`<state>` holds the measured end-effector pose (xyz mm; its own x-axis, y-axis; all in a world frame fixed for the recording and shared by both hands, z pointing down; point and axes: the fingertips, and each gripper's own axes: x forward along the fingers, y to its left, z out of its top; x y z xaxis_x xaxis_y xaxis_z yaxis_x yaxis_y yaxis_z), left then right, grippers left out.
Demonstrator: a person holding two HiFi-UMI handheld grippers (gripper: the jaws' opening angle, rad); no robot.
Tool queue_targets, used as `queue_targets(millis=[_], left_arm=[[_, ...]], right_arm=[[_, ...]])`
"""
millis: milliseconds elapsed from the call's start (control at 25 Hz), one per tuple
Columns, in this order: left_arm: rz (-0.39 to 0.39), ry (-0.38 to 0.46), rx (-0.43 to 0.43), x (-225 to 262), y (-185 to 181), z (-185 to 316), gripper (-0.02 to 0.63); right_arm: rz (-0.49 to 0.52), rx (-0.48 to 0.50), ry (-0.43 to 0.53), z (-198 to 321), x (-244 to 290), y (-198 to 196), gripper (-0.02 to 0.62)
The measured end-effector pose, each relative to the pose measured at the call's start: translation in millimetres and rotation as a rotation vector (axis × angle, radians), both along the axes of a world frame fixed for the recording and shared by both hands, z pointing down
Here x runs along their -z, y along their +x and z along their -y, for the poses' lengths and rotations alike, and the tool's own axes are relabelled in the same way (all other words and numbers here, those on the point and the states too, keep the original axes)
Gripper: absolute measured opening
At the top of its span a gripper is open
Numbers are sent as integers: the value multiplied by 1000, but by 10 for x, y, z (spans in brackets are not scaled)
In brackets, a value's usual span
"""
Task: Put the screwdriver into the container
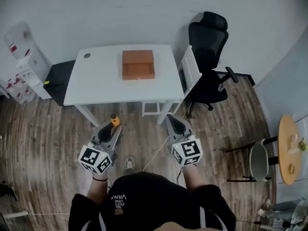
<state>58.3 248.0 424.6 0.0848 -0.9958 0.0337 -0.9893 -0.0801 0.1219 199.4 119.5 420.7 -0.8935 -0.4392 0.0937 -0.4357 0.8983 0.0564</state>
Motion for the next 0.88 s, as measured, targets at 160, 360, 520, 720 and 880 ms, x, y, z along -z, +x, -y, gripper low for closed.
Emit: queue_targets(millis=[160, 360, 520, 720, 880], left_arm=[[-4, 6, 5, -9, -62, 5, 103], [-13, 6, 7, -31, -123, -16, 103], [-22, 4, 3, -78, -189, 2, 104], [-30, 0, -6, -108, -330, 57, 103], [-34, -1, -13, -128, -513, 115, 104]], right_arm=[[4, 3, 4, -11, -4, -54, 11], [22, -3, 3, -21, 29, -81, 12], [17, 3, 16, -29, 25, -157, 12], [7, -1, 4, 4, 1, -289, 12], [9, -29, -1, 89, -1, -400, 12]])
